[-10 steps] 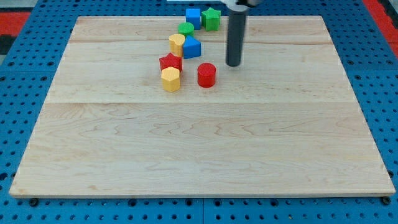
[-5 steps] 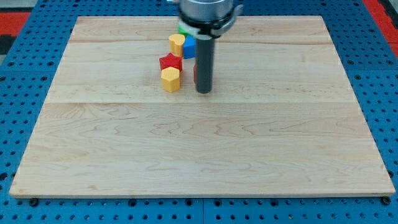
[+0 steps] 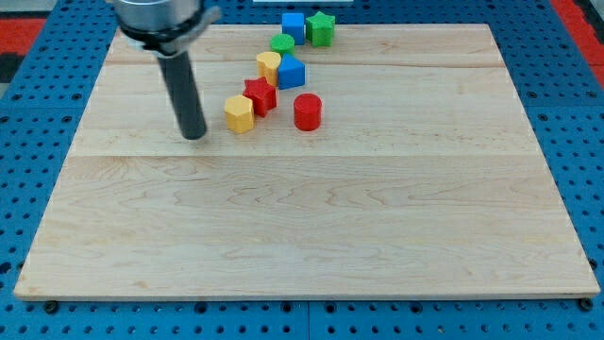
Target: Move the red circle to right of yellow hexagon
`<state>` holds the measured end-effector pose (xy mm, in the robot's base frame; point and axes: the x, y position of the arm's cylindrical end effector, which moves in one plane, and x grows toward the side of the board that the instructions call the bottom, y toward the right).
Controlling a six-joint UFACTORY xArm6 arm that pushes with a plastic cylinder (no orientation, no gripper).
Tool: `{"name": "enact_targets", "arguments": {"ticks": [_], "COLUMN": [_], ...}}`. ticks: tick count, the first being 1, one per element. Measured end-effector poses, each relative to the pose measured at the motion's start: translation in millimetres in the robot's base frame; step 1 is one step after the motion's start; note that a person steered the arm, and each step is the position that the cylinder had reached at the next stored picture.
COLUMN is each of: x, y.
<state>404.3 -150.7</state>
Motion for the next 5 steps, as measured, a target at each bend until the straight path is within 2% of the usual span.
{"name": "enact_targets", "arguments": {"ticks": [4,5], "x": [-5,-5], "y": [94,96]}}
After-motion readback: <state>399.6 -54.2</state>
